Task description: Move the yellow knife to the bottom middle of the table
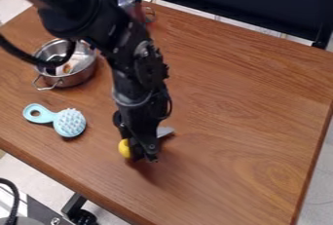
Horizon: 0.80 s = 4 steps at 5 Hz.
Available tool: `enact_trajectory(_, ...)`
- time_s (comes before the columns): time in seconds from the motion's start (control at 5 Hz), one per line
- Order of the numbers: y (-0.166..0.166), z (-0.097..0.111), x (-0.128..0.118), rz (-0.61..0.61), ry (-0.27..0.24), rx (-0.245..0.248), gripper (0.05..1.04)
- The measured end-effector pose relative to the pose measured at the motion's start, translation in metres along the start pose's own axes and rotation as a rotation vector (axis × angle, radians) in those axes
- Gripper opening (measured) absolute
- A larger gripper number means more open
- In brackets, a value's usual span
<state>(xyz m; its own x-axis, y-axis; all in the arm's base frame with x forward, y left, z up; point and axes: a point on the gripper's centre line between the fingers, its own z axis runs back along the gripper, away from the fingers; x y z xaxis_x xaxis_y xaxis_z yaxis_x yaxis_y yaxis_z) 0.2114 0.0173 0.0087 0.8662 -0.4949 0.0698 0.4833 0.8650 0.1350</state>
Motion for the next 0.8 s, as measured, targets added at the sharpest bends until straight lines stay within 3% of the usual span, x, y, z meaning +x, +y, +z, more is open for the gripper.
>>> enact_trajectory(0.4,0.002,0.004,0.005,0.085,0.003,-0.016,0.970)
enact_trajectory(0.8,0.013,0.035,0.022,0.253,0.053,-0.056,0.997)
